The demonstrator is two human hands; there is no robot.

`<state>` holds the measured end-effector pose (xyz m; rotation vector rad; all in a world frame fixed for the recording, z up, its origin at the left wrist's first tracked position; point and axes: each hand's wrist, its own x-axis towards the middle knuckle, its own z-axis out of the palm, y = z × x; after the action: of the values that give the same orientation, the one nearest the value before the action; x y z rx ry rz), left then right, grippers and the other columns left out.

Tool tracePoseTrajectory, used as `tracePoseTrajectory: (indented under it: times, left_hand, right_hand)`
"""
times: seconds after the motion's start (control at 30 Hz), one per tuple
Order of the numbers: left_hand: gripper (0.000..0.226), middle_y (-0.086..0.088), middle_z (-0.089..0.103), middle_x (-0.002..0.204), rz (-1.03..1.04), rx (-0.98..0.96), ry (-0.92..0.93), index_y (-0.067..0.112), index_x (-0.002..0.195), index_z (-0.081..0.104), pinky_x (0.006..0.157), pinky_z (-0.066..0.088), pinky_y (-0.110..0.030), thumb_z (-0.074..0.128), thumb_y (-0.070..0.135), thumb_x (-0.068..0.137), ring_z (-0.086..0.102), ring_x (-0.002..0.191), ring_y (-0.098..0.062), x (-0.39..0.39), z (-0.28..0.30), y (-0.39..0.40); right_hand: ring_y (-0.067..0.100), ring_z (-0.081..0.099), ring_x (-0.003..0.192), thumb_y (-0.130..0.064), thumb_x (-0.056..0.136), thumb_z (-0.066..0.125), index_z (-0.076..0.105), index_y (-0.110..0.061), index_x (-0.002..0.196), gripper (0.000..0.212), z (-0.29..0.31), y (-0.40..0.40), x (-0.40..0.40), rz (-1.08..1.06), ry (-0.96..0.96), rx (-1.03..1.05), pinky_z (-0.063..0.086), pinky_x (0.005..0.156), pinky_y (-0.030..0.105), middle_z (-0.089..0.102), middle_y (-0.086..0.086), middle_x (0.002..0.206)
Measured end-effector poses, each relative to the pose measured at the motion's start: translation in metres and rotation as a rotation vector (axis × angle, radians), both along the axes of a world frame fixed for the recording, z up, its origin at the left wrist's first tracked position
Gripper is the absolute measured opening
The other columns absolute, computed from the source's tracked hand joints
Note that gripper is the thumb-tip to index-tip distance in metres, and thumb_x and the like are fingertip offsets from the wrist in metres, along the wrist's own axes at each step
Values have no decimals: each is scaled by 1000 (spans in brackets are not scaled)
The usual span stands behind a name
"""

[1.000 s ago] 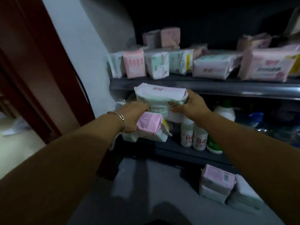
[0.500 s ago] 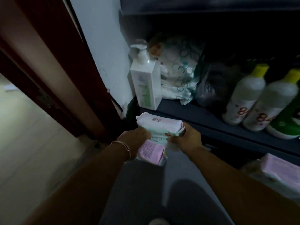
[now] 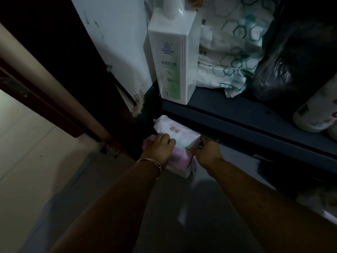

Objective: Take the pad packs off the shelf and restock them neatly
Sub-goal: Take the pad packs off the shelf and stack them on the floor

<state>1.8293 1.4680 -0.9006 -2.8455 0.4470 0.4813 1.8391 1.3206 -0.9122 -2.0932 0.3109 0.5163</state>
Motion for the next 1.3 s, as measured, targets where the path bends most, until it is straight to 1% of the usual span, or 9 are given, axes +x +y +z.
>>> tracePoseTrajectory:
  times: [0.17,0.33,0.43,0.53,0.73,0.93,1.03,1.13,1.3]
  left_hand:
    - [46,-11,34,137,57,-20,34,11,132,36,103,39,-41,52,8,89,31,131,-29,5,9,-3]
    - [54,-11,37,137,62,-112,35,13,136,38,102,40,-40,51,-1,85,38,127,-30,8,55,-7]
    - [48,-11,42,134,39,-191,-9,11,132,42,99,41,-37,49,-1,87,44,123,-29,10,103,-18]
    - [35,-10,47,129,-22,-233,-128,11,126,46,97,40,-33,44,7,92,48,121,-26,9,165,-34]
    - [29,-7,46,128,-118,-312,-377,12,124,47,90,39,-31,44,17,95,48,116,-23,-4,305,-66]
    - [27,-8,48,121,-145,-385,-571,12,117,50,88,40,-33,50,24,93,48,113,-24,9,395,-82]
    - [30,-10,48,124,-156,-380,-624,11,120,50,91,42,-34,52,20,91,47,113,-26,29,424,-79]
    - [36,-12,46,126,-120,-398,-691,9,123,49,92,40,-37,53,8,87,45,115,-28,55,444,-73]
    - [40,-11,44,129,-56,-389,-817,12,128,45,94,39,-38,52,13,88,42,119,-29,93,464,-69]
  right_hand:
    - [31,56,113,-17,93,54,60,-2,118,29,5,-7,4,25,16,-81,43,95,35,62,17,120]
    - [27,56,116,-10,94,50,60,-3,121,30,51,-22,1,141,-83,-208,43,96,30,61,14,125]
    - [25,58,115,-6,89,52,65,-12,117,32,104,-36,-2,242,-233,-284,44,99,28,64,9,122]
    - [28,62,103,-6,86,52,70,-8,103,25,167,-52,-6,317,-362,-370,50,88,33,69,13,108]
    - [23,63,105,-9,87,53,67,-16,113,31,308,-91,-23,237,-637,-426,48,87,26,69,9,111]
    - [30,60,103,-13,87,58,68,-11,109,24,423,-110,-11,129,-876,-479,49,90,36,67,15,110]
    - [30,55,111,-19,88,60,61,-11,121,33,448,-113,9,-19,-936,-508,47,90,36,60,13,120]
    - [31,40,122,-31,89,59,49,-9,131,48,460,-116,28,-93,-969,-661,36,99,37,45,13,134]
    - [34,31,129,-52,82,61,34,-10,138,75,478,-111,62,-93,-786,-786,31,105,42,35,14,142]
